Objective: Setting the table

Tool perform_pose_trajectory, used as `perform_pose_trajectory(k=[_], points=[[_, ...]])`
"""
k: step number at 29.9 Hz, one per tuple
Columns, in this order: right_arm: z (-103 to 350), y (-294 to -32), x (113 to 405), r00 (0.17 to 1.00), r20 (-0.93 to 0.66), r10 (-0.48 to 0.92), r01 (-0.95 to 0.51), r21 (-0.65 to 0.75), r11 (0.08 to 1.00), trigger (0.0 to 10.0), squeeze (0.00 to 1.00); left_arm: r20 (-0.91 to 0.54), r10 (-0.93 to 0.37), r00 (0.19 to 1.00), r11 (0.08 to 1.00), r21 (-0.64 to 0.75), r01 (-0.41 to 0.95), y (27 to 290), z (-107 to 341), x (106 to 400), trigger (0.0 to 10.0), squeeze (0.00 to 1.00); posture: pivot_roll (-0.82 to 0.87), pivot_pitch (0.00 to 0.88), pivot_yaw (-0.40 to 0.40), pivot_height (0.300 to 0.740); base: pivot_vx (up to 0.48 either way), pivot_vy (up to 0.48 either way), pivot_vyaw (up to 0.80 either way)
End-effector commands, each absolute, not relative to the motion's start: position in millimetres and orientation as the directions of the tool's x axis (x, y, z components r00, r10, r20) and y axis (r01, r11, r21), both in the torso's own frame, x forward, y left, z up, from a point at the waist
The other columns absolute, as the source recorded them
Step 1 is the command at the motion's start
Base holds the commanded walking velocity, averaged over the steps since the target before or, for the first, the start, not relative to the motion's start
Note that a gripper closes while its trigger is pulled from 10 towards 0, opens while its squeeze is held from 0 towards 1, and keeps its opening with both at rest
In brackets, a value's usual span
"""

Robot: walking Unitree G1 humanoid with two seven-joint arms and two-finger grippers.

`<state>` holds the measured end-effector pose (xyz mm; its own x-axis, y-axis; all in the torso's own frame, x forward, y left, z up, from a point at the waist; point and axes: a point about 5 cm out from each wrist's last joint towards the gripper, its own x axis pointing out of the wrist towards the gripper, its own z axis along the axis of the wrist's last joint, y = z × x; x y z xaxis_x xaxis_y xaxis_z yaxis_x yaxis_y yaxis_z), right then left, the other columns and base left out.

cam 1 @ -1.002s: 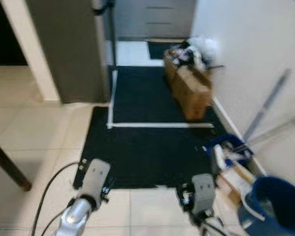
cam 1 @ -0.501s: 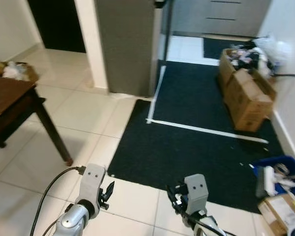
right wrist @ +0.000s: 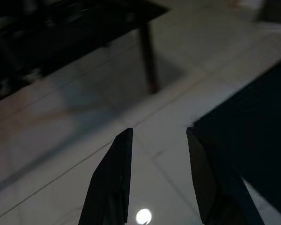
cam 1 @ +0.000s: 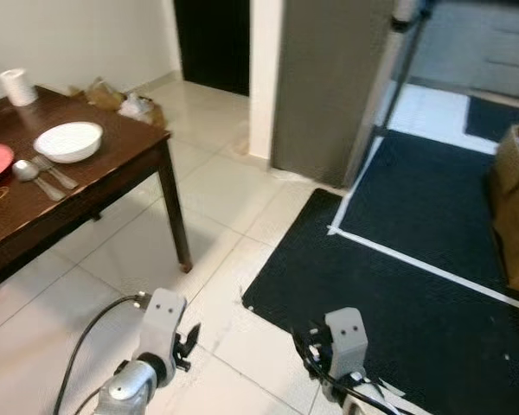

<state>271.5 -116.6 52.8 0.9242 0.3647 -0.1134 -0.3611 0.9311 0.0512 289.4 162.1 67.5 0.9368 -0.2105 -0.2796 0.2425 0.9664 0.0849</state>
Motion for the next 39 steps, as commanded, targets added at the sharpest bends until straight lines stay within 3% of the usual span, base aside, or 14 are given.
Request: perform_pose_trajectory(k=[1, 39], points=[[47.7, -119.1, 267.9, 0.923, -0.137, 0.359, -0.353, 0.068, 0.933, 10.0, 0.0, -0.318, -0.197, 0.927, 0.967, 0.092, 0.237, 163.6, 59.3, 284.5, 10.0, 0.0, 0.08, 0.112, 0.06, 0.74, 0.0, 0.0, 0.78], [75.7, -114.3, 275.5, 0.927, -0.038, 0.373, -0.369, 0.088, 0.925, 10.0, 0.0, -0.244, -0.078, 0.967, 0.965, 0.225, 0.135, 170.9, 78.6, 298.3, 10.0, 0.0, 0.08, 0.116, 0.065, 0.74, 0.0, 0.0, 0.78]])
